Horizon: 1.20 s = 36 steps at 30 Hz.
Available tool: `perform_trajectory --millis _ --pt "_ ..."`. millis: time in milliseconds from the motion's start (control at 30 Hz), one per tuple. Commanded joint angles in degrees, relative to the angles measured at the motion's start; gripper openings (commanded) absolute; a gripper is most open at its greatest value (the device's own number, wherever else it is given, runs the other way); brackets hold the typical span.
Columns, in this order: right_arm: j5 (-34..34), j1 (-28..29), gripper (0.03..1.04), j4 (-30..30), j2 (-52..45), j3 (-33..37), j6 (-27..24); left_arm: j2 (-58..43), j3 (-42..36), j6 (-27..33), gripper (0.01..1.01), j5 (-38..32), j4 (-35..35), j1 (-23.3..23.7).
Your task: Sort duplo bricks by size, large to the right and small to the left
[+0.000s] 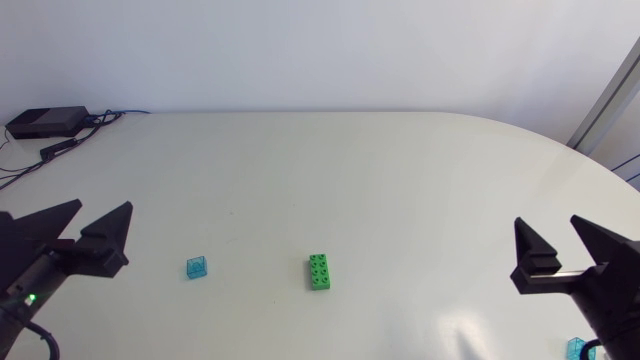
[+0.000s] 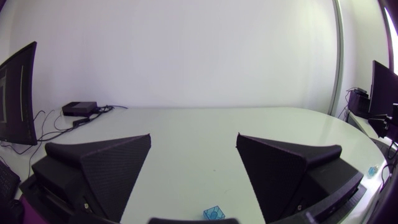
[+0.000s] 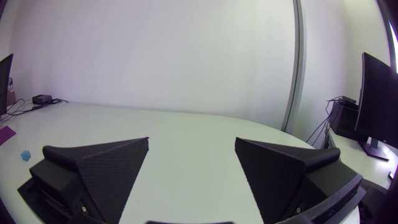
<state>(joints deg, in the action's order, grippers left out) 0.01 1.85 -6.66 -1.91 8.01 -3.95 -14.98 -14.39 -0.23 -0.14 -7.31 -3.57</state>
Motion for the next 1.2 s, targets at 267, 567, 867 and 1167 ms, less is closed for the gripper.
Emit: perform_trajectory --millis 267,567,867,1167 --pt "1.4 2.5 1.00 -7.1 -15.1 14.6 2.8 -32.3 -24.9 -5.2 0.957 0.1 -21.0 -7.0" --pt "0.0 11.6 1.00 -17.0 -22.0 22.0 4.1 -51.9 -37.6 2.6 0.957 1.7 -32.1 -16.6" --pt "-1.7 25.1 1.00 -20.2 -33.5 26.4 5.5 -64.6 -42.7 3.7 0.961 3.2 -34.7 -17.3" --pt "-3.4 36.8 1.00 -19.5 -44.4 23.4 1.3 -66.4 -41.9 4.6 0.964 3.3 -35.2 -17.1"
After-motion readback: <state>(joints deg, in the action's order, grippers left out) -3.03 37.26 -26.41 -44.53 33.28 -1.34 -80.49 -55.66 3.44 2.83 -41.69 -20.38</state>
